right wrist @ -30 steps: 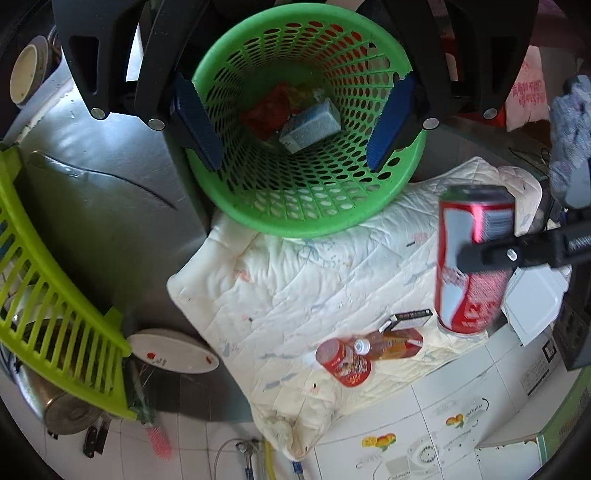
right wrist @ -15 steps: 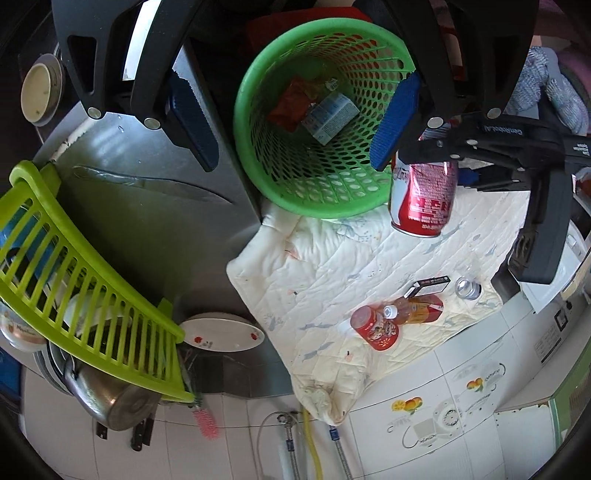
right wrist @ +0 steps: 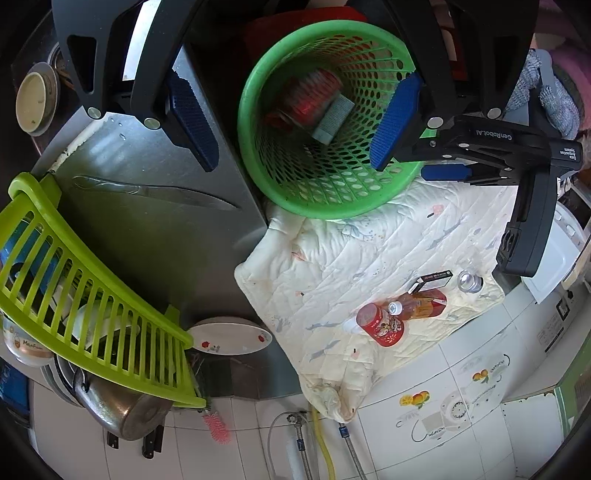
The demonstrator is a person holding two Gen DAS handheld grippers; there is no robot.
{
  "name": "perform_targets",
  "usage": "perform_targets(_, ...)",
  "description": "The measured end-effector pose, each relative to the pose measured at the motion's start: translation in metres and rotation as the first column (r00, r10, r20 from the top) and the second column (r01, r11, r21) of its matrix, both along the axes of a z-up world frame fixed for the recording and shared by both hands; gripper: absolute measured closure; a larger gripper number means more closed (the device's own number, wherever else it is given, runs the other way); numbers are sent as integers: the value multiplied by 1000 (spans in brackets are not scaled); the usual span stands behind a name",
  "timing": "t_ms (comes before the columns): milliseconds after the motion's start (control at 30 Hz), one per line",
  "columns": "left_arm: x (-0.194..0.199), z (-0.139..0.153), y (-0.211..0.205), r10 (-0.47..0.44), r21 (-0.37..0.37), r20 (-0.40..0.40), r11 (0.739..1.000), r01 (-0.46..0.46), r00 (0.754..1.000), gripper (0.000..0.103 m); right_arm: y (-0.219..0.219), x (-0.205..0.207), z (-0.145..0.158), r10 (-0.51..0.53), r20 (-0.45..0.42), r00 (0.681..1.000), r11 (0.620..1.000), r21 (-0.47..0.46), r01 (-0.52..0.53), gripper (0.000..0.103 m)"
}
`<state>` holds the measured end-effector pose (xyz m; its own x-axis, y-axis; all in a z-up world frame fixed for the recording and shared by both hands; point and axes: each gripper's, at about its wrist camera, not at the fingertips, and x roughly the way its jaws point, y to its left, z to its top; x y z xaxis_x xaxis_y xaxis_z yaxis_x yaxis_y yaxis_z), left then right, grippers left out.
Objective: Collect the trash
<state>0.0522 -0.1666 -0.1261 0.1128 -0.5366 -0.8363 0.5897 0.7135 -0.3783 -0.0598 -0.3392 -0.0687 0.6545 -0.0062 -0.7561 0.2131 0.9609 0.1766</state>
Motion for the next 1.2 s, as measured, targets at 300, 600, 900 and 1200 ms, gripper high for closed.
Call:
perform_targets(300, 16, 21, 40, 94, -21, 52, 995, -93, 994, 19, 26, 27, 1, 83, 6, 996, 996, 14, -83, 22)
perform_targets(600, 31, 28, 87, 207, -35, 72, 978, -205, 976, 19, 51, 59, 5, 154, 14, 988, 988, 24, -155, 22)
perform_targets(900, 51, 33, 135, 311, -35, 92, 950, -309, 946, 19, 83, 103, 4, 253, 2, 968, 967, 10, -253, 22)
perform_targets(1200, 75, 36, 178, 408, -30, 113, 913, -408, 906, 19, 114, 146, 2, 334, -8, 942, 942, 1, -334, 22)
